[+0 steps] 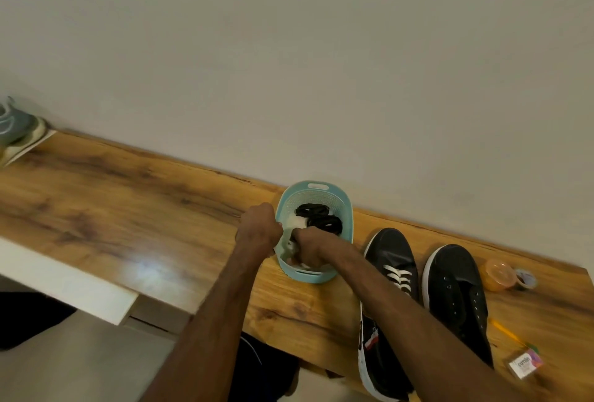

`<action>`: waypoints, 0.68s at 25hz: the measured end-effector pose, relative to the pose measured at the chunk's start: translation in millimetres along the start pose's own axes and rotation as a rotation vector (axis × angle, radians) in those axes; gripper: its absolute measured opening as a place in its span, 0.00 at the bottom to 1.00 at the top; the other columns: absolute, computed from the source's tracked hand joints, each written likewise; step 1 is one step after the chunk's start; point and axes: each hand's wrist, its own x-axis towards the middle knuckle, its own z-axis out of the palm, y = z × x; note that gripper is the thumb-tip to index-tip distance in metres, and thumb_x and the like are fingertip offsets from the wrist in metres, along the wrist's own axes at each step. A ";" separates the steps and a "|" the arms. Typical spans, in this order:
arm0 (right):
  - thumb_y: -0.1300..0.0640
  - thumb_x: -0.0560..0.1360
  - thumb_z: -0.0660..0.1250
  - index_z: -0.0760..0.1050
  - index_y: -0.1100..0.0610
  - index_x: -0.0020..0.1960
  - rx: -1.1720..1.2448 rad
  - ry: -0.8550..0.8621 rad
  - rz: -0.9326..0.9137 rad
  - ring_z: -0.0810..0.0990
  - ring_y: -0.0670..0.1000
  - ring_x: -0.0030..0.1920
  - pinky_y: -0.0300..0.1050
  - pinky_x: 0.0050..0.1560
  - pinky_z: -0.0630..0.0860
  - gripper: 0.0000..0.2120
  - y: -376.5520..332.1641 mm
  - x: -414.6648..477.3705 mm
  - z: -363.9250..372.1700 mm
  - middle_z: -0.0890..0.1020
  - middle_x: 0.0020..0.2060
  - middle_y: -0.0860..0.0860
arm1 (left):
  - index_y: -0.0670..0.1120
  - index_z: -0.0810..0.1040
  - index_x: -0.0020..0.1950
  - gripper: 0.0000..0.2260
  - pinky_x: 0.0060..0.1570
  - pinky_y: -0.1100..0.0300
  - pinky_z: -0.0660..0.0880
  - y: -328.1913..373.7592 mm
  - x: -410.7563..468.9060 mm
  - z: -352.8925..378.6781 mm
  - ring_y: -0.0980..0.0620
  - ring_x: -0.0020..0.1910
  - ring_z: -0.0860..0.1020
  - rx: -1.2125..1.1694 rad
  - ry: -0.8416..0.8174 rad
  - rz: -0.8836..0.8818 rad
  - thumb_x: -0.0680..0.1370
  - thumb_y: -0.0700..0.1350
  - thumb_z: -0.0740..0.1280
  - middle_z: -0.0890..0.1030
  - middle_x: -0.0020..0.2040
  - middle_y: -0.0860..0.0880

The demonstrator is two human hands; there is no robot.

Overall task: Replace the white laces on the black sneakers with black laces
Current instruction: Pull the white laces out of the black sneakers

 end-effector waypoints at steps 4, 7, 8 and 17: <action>0.63 0.77 0.67 0.74 0.62 0.67 -0.028 0.023 -0.016 0.79 0.58 0.57 0.50 0.58 0.77 0.18 4.3 4.8 8.1 0.80 0.59 0.59 | 0.36 0.78 0.54 0.11 0.45 0.47 0.83 1.0 0.6 -0.6 0.41 0.43 0.84 -0.044 -0.015 -0.004 0.81 0.44 0.64 0.83 0.47 0.37; 0.64 0.77 0.68 0.77 0.63 0.64 -0.026 0.085 -0.006 0.81 0.58 0.55 0.52 0.58 0.79 0.16 7.8 7.1 8.9 0.81 0.56 0.59 | 0.36 0.77 0.53 0.10 0.44 0.47 0.83 -0.1 -1.9 -0.4 0.42 0.42 0.84 -0.057 -0.015 -0.017 0.81 0.44 0.64 0.83 0.47 0.37; 0.64 0.76 0.68 0.78 0.63 0.62 -0.038 0.102 -0.010 0.81 0.58 0.55 0.53 0.58 0.79 0.15 8.0 8.0 11.5 0.82 0.56 0.59 | 0.36 0.77 0.53 0.10 0.44 0.47 0.83 -0.1 -2.3 -0.4 0.42 0.42 0.84 -0.056 -0.010 -0.017 0.81 0.43 0.64 0.83 0.47 0.37; 0.69 0.77 0.64 0.75 0.64 0.66 -0.065 0.252 -0.059 0.81 0.57 0.56 0.51 0.58 0.78 0.18 13.3 -1.3 6.8 0.80 0.59 0.60 | 0.38 0.75 0.56 0.10 0.43 0.53 0.76 3.0 -8.4 -3.8 0.40 0.50 0.81 0.045 0.101 0.006 0.82 0.45 0.63 0.81 0.53 0.39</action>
